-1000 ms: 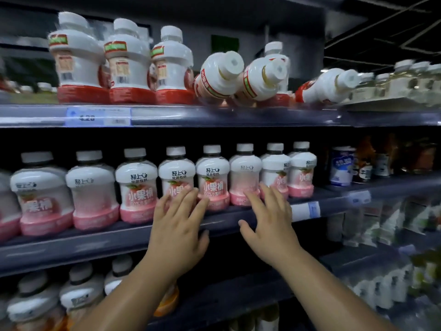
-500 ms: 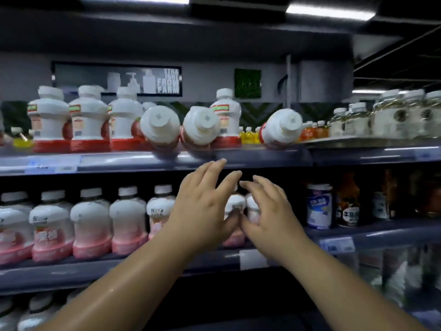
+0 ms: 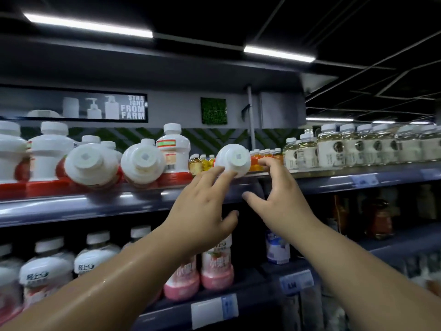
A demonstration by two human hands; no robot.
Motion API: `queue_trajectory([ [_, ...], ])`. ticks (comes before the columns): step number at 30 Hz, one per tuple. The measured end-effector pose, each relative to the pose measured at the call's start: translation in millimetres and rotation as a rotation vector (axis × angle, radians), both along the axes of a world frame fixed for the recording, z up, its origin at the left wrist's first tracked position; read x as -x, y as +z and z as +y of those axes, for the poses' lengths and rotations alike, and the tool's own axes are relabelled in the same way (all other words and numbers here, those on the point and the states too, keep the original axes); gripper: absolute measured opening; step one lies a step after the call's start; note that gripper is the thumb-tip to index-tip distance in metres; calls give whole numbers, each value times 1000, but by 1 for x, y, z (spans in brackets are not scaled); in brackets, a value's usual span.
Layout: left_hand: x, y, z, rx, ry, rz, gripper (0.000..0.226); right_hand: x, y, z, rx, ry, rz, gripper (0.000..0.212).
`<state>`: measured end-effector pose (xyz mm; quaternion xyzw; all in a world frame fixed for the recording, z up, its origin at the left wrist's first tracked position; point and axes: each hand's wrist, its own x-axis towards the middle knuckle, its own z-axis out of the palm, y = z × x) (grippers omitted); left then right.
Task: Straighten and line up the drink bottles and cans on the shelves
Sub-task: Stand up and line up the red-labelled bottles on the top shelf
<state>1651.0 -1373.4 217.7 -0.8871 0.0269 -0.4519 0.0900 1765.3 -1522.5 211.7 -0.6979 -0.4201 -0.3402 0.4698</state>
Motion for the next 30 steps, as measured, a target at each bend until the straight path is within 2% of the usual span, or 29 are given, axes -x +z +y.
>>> queue_trajectory([
  [3,-14,13,-4,25,47,-6,81,-21,21,7,80,-7,-33,74],
  [7,-26,33,-12,205,84,-22,81,-40,51,14,195,-18,-119,86],
  [12,-31,44,-13,346,120,-42,77,-46,66,20,254,-123,-344,81],
  [15,-32,40,-19,372,36,-28,67,-40,68,25,333,-284,-495,72],
  [17,-32,38,-21,351,48,9,73,-34,67,31,370,-354,-537,70],
  [19,-32,38,-20,319,84,34,77,-30,66,35,403,-305,-465,76],
  [25,-28,37,-13,284,110,95,84,-55,61,32,317,-77,-186,80],
  [30,-24,40,-9,272,81,92,83,-55,60,43,254,124,-124,84],
])
